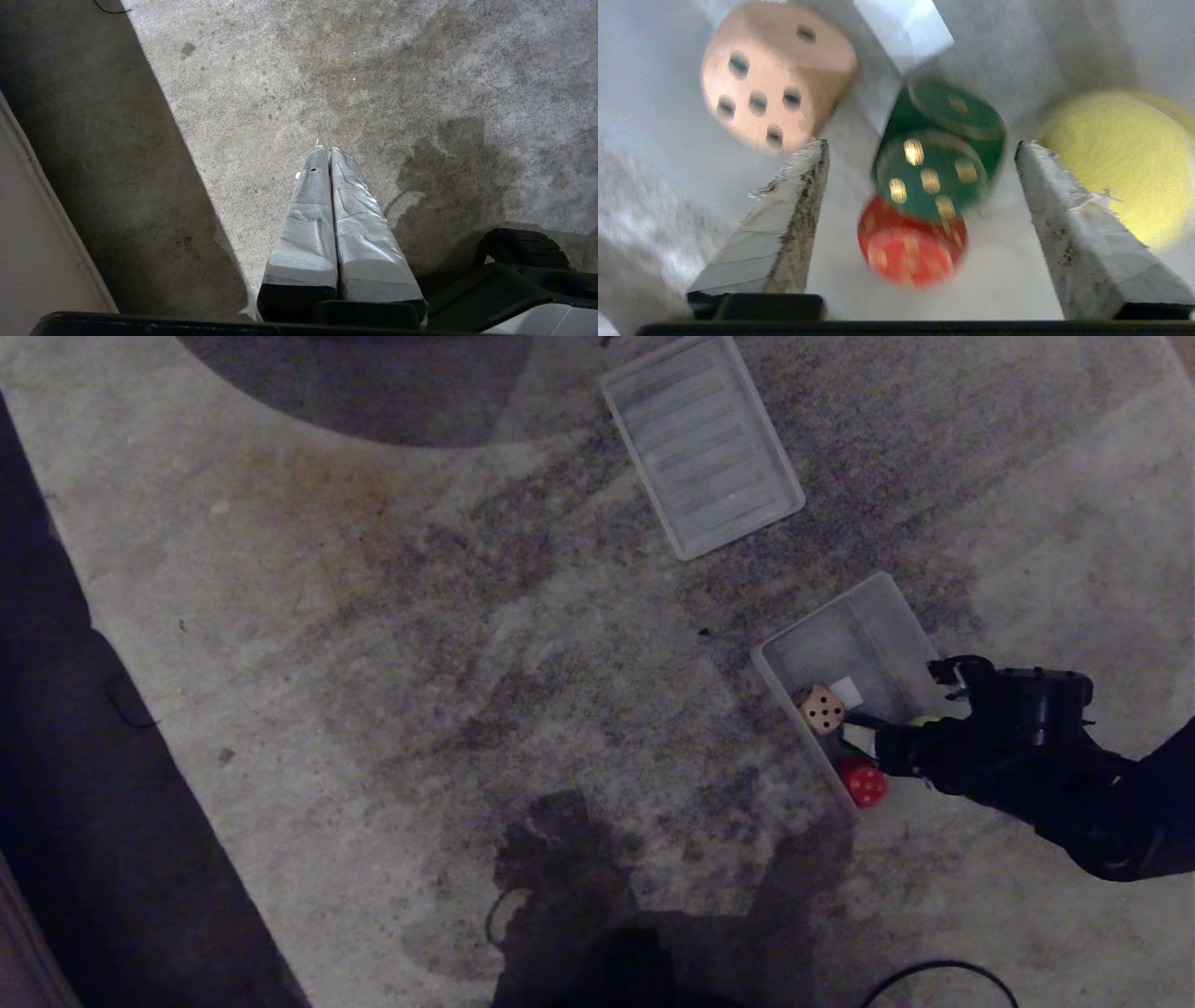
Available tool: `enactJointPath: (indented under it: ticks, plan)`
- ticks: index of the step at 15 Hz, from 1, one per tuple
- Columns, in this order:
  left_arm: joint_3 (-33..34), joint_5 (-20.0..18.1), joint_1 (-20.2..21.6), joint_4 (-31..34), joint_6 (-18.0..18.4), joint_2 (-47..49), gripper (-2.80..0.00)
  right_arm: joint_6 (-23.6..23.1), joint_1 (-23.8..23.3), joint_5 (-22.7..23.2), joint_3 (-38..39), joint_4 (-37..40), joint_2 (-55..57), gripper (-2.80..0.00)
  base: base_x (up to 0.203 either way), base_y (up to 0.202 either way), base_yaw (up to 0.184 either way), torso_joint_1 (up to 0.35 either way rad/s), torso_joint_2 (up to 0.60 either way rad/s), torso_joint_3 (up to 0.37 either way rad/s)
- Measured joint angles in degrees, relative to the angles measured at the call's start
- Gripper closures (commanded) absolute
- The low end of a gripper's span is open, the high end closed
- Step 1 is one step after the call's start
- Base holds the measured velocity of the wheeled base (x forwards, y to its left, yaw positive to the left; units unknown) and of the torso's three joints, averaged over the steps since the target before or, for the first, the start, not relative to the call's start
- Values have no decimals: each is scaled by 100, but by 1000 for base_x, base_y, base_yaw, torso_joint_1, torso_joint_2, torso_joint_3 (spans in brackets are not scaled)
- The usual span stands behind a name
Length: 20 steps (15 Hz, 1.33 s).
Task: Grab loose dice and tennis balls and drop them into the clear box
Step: Put the toys in the box, then pick up toys out of the box
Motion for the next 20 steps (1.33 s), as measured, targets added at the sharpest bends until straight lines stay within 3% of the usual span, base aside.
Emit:
enactJointPath:
  ticks: [1, 2, 5, 10, 15, 20]
  plan:
    - [0, 0, 0, 0, 0, 0, 0, -48, -4, -1, 113, 106, -175, -280, 0, 0, 0, 0, 0, 0]
    - [0, 2, 0, 0, 0, 0, 0, -44, -15, -4, 241, 247, -399, 0, 0, 0, 0, 0, 0, 0]
    - [-2, 2, 0, 0, 1, 0, 0, 101, -9, 110, 631, 969, -1342, 0, 0, 0, 0, 0, 0, 0]
    - [0, 2, 0, 0, 1, 0, 0, -46, 22, 261, 1673, 2939, -3495, 0, 0, 0, 0, 0, 0, 0]
    - [0, 0, 0, 2, 0, 0, 0, -320, 22, 283, 3330, 3553, -5850, 0, 0, 0, 0, 0, 0, 0]
    - [0, 2, 0, 0, -1, 0, 0, -584, 5, 110, 3645, 4960, -8369, 0, 0, 0, 0, 0, 0, 0]
